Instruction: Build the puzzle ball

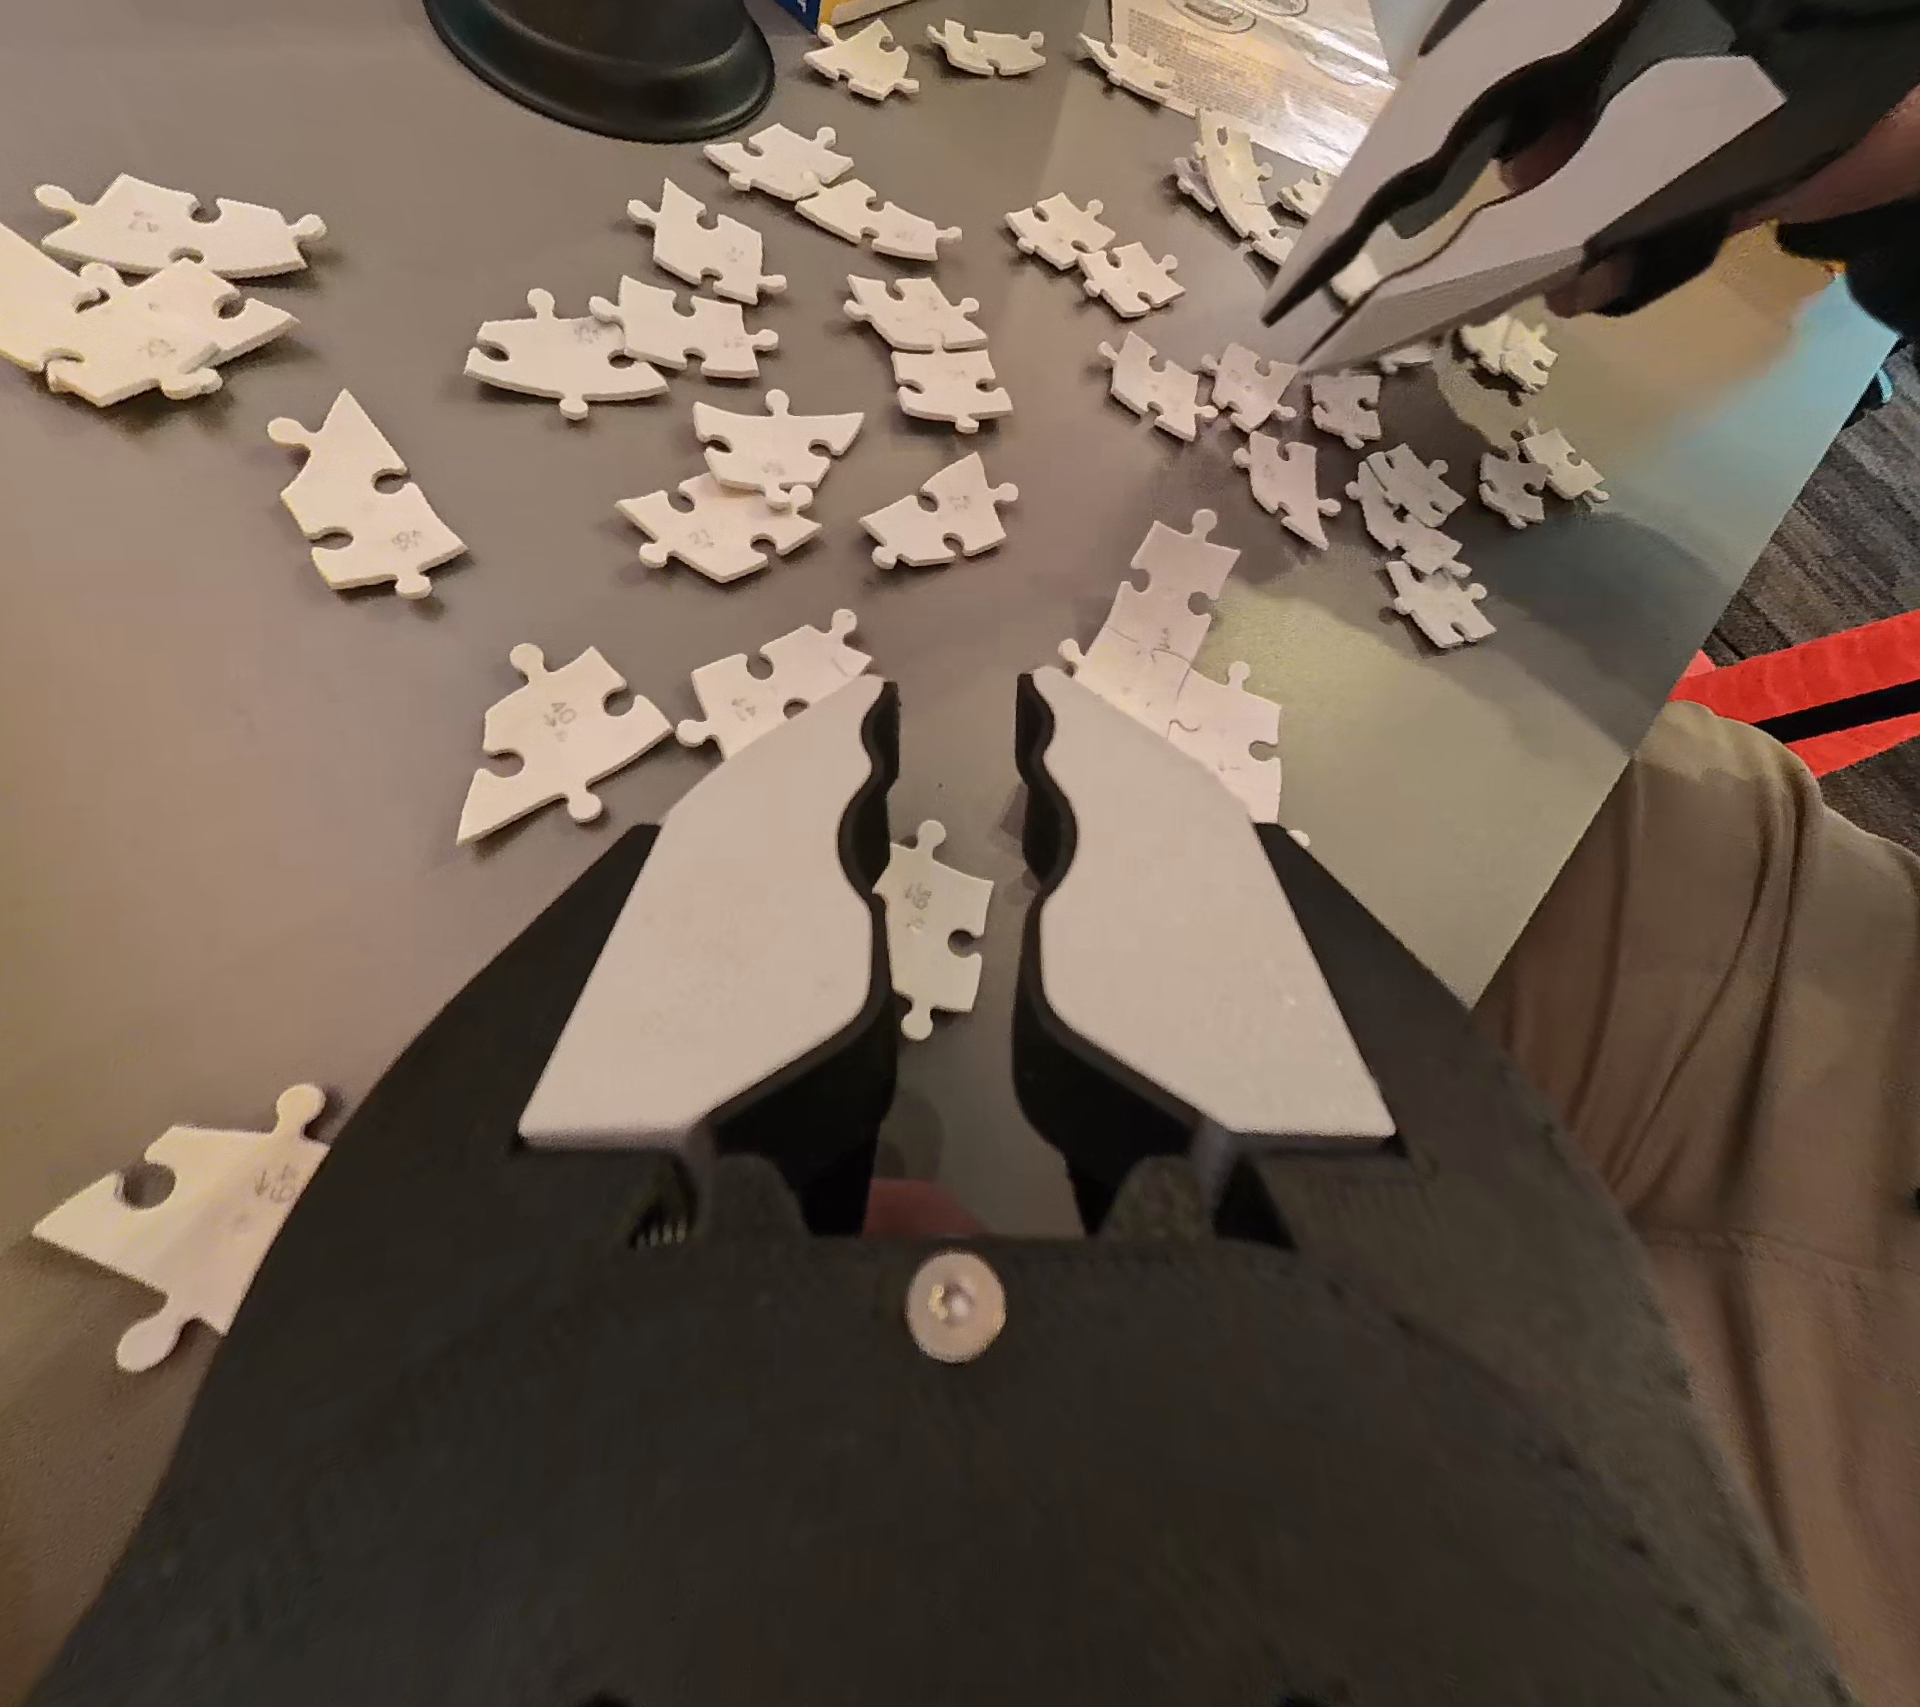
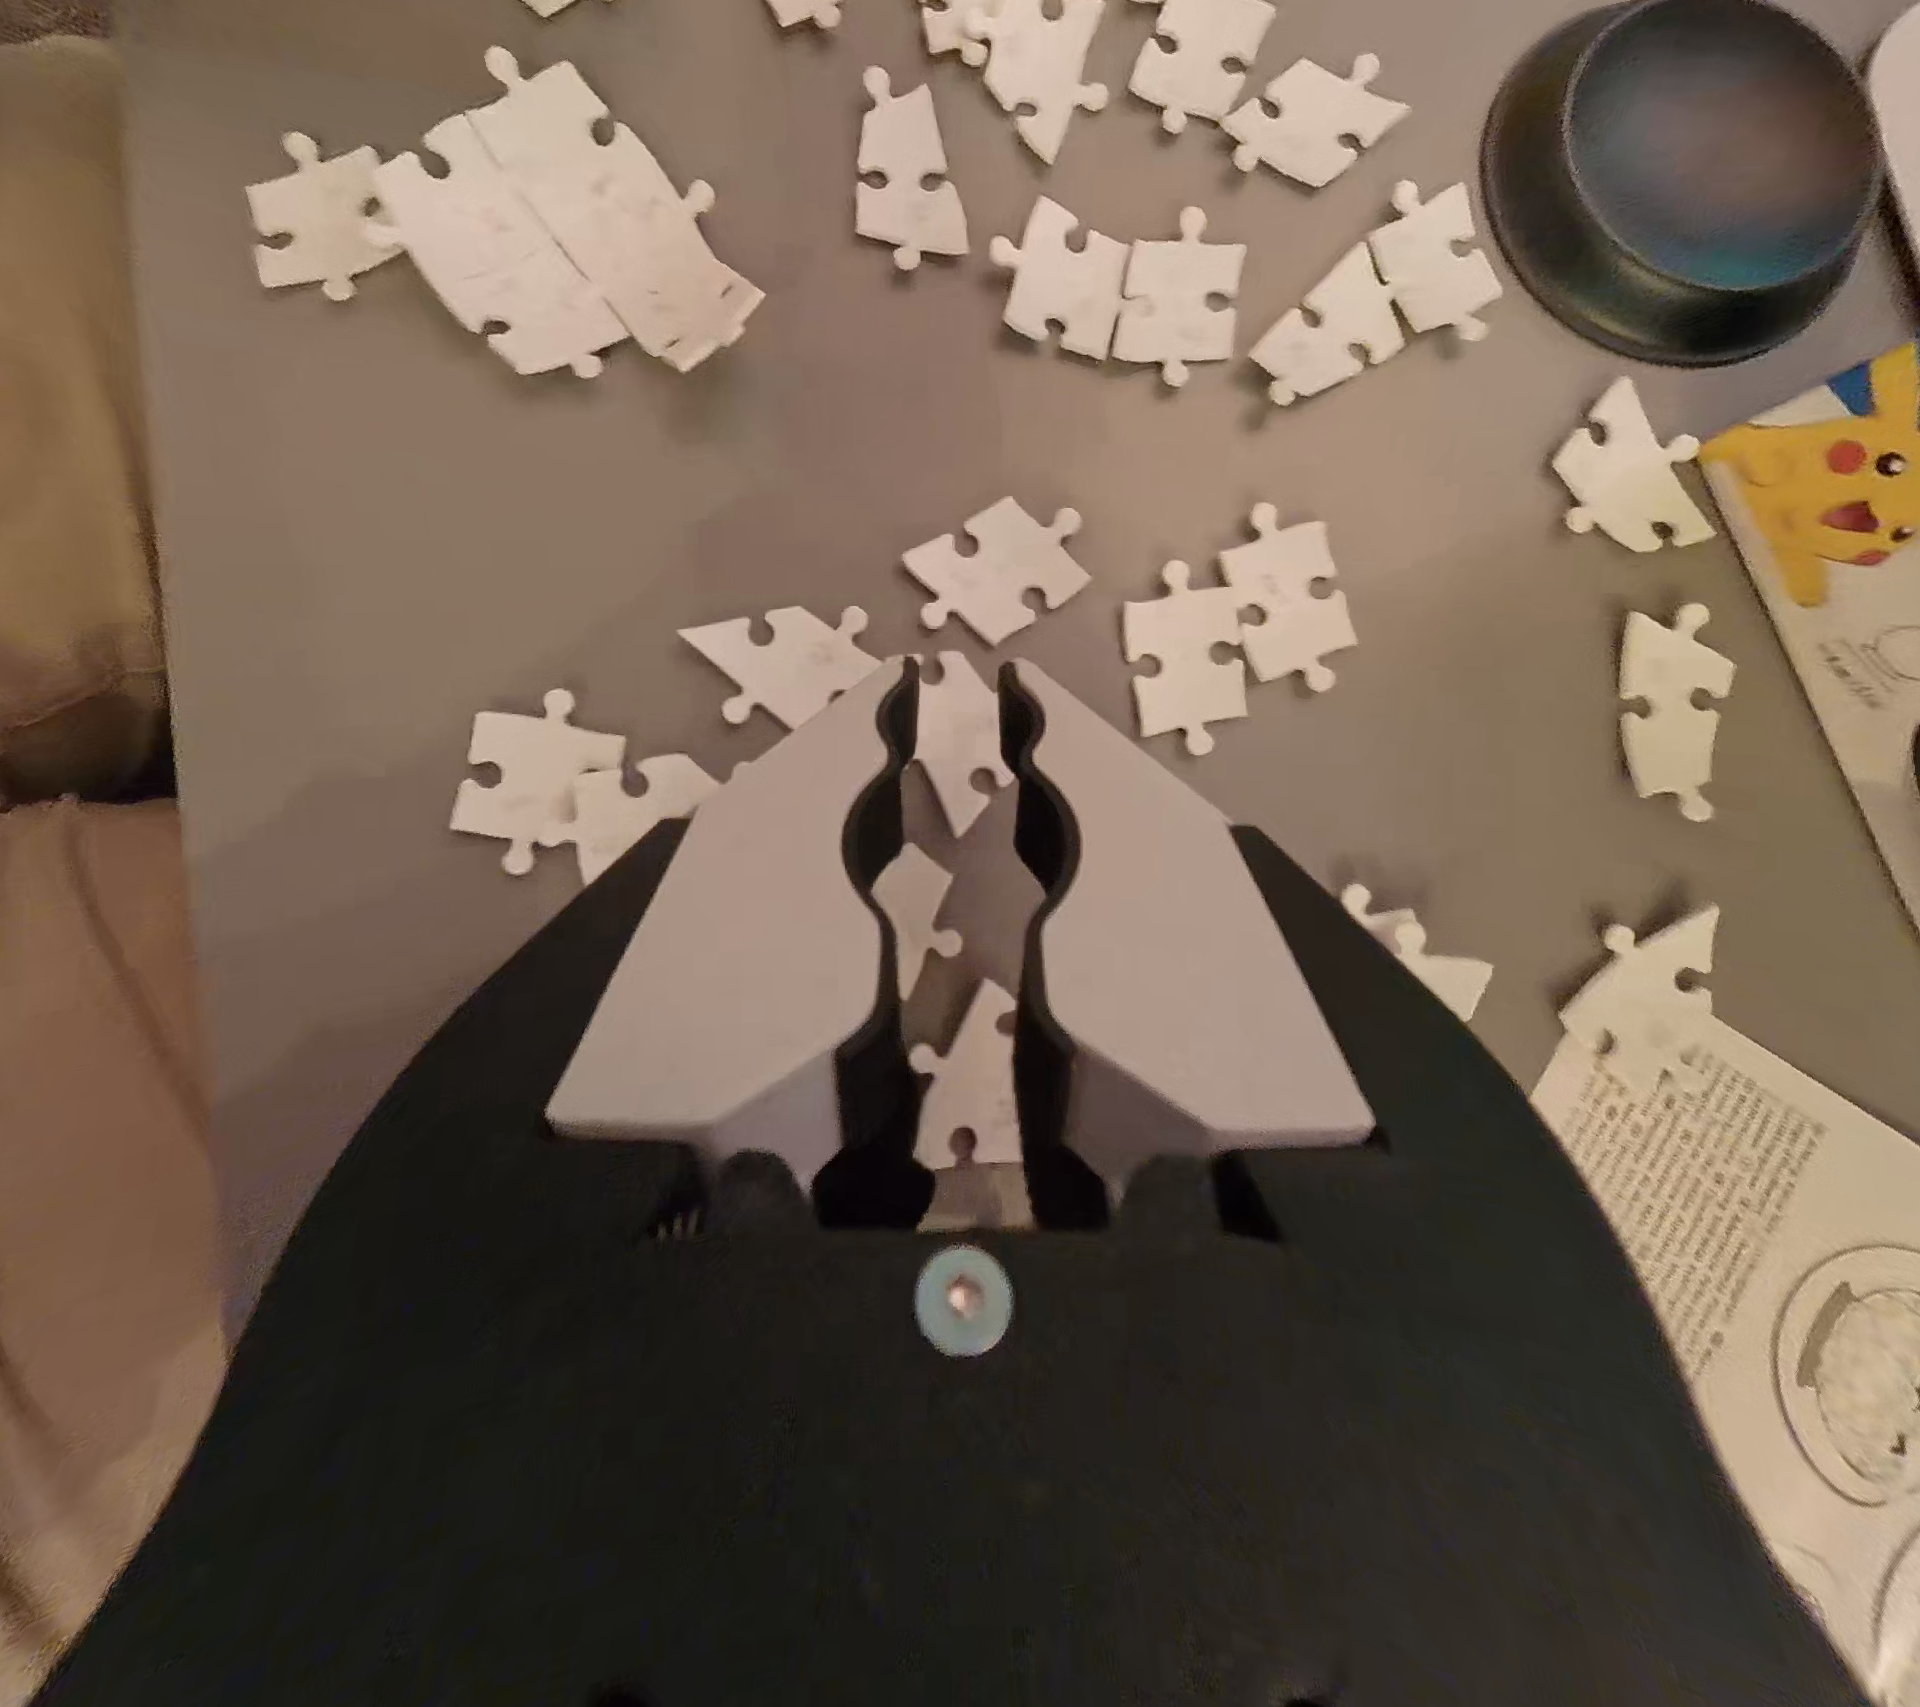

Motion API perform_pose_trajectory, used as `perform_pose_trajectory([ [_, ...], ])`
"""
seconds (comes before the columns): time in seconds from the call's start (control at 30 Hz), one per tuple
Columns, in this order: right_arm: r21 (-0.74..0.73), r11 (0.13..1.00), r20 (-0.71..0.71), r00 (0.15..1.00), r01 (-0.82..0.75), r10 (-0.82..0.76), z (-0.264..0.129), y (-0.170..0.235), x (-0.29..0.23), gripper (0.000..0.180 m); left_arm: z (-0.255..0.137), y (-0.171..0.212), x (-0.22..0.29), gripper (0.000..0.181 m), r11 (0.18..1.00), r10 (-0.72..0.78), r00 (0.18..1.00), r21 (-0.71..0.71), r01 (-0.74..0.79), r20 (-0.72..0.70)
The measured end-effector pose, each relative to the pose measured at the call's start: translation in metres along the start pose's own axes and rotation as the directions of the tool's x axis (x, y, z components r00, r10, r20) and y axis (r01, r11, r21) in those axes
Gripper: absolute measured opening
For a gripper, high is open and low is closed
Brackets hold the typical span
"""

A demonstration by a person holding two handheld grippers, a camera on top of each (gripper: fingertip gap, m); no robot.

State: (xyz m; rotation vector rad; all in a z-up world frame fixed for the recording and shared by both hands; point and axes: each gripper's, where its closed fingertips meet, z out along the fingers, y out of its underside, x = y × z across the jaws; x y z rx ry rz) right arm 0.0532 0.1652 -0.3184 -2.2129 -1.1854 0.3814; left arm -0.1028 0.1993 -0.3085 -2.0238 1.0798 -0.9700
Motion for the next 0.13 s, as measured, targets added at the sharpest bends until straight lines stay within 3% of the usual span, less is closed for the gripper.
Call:
perform_pose_trajectory([
  [0.13,0.025,0.999,-0.014,0.999,-0.042,0.042,0.0019,0.0008,0.0071,0.014,0.0003,0.0005,-0.0001,0.021,1.0,-0.002,1.0,-0.003,0.002,0.0],
])
